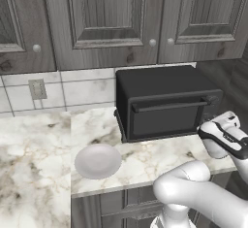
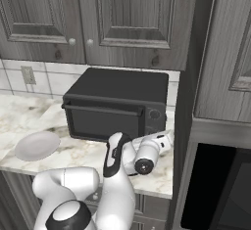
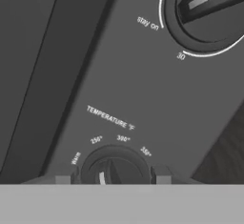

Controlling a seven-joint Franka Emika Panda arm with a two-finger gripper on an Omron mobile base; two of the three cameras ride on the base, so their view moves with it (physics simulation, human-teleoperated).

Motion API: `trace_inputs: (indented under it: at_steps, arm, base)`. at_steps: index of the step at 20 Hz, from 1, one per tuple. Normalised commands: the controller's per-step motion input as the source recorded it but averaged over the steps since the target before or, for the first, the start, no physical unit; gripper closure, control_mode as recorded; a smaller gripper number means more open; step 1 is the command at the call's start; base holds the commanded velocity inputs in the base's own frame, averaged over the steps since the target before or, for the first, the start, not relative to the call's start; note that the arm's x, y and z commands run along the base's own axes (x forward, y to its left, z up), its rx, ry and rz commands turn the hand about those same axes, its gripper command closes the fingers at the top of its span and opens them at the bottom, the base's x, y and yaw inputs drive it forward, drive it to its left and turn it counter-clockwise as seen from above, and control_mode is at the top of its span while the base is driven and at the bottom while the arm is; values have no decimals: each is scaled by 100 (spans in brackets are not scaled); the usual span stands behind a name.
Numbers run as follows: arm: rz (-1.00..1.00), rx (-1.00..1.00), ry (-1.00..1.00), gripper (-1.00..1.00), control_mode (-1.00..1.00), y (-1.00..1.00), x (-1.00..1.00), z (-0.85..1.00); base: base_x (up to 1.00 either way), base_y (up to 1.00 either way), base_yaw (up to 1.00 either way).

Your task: Pull the toaster oven rack outwards. Pick up the baguette from the plate and place it on the toaster oven rack. Close the toaster oven door fully and set the temperature to the lowest setting.

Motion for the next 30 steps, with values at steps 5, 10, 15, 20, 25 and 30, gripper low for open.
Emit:
trace_inputs:
  at_steps: [5, 10, 15, 20, 25, 30]
  arm:
    - [0, -8, 0, 100, -100, 0, 0, -18]
    - [0, -8, 0, 100, -100, 0, 0, -20]
    - [0, -11, 1, 100, -100, 0, 0, -20]
    - [0, -12, 4, 100, -100, 0, 0, -20]
    - [0, -11, 3, 100, -100, 0, 0, -21]
    - [0, -10, 2, 100, -100, 0, 0, -23]
  base:
    - [0, 0, 0]
    - [0, 0, 0]
    - [0, 0, 0]
    - [0, 0, 0]
    - [0, 0, 0]
    - [0, 0, 0]
